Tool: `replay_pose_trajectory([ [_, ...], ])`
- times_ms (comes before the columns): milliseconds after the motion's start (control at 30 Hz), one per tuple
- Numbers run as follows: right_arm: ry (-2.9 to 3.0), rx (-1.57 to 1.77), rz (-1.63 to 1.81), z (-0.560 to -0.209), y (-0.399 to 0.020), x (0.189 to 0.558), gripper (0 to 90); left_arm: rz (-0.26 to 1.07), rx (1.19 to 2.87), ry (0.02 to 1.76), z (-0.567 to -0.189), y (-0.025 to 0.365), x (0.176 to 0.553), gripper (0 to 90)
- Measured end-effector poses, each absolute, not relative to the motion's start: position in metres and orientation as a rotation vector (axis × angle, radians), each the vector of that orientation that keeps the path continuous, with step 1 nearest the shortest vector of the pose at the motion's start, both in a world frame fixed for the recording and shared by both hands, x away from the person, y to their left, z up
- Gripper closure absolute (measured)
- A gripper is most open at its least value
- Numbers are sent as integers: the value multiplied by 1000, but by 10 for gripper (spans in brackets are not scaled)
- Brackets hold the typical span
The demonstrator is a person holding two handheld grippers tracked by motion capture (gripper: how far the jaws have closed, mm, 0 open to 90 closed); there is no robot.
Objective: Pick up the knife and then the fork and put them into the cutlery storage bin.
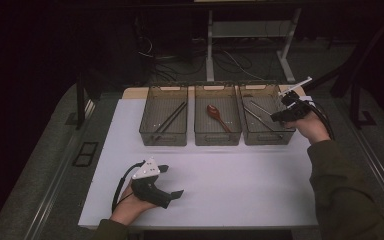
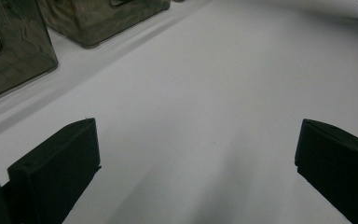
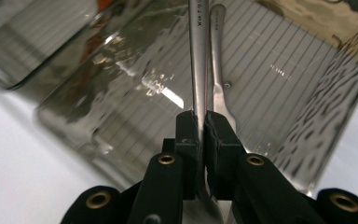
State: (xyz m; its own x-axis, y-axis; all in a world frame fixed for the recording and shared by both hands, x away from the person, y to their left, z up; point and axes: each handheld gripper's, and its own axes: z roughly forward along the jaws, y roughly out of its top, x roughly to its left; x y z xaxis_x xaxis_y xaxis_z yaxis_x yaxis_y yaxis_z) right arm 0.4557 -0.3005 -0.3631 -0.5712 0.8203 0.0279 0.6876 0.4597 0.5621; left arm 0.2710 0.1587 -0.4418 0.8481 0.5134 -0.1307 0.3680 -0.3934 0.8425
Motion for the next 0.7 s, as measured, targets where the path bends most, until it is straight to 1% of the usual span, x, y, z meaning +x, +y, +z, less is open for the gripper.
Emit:
replay_pose_trajectory([
  [233,2472,1349,723,-380,-290,483,832,182,2023,643,-442,159,271,0],
  [500,2505,1377,669,-397,-284,493,829,182,2023,641,-441,159,271,0],
  [567,2492,1376,672,-397,-284,492,803,182,2023,642,-441,159,271,0],
  [633,2493,1375,711,-396,-284,492,727,183,2023,640,-441,159,271,0],
  [700,2472,1366,711,-393,-284,492,696,183,2024,639,-441,159,271,0],
])
